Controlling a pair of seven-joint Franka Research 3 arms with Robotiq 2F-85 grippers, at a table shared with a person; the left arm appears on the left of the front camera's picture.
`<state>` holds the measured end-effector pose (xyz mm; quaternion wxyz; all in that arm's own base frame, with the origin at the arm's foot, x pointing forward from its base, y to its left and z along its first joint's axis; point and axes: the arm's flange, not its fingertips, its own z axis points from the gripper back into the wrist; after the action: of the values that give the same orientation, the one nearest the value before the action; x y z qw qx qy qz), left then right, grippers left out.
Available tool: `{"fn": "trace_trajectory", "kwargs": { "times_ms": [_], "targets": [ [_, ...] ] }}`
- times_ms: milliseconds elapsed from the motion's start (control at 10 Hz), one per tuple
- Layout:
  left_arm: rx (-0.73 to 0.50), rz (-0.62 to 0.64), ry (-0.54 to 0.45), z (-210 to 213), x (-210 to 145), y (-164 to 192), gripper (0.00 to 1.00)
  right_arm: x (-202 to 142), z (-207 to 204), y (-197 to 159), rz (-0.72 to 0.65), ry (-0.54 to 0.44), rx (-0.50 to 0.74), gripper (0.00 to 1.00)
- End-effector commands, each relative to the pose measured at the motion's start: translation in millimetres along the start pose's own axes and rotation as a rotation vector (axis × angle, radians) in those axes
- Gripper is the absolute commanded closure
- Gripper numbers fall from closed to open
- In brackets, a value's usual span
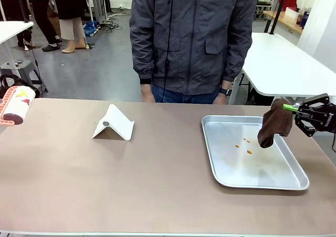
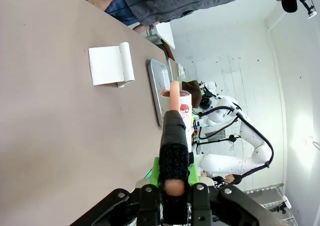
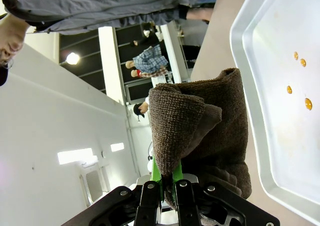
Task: Clean the surface of the table.
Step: If a person points to the right, clean the right side of the table with your right hand, and if they point to the left, clean the left side with your left hand, then clean the area not pointed to by the person.
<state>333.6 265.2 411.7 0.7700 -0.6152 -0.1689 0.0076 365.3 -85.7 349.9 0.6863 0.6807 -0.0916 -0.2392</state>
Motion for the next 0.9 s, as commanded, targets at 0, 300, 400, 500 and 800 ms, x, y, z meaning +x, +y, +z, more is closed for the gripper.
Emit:
{"fn": "trace_trajectory", "kwargs": {
  "times_ms": [0,300,400,500,800],
  "targets": [
    [0.002,0.005,-0.005,-1.4,-1.8,-6.5,0.78,0.6,0.9,3.3,0.0,0.0,0.027,1.0],
    [0.002,0.005,-0.005,-1.4,-1.8,-6.5,0.78,0.6,0.9,3.3,0.0,0.0,0.027,1.0],
    [0.002,0.005,-0.005,-1.4,-1.8,-6.5,0.78,0.6,0.9,3.3,0.0,0.0,0.027,1.0],
    [0.002,0.005,-0.005,-1.4,-1.8,-6.5,0.78,0.6,0.9,3.3,0.0,0.0,0.027,1.0],
    [0.002,0.005,-0.005,-1.4,-1.8,-6.5,0.78,0.6,0.9,3.3,0.0,0.0,0.027,1.0]
  ]
}}
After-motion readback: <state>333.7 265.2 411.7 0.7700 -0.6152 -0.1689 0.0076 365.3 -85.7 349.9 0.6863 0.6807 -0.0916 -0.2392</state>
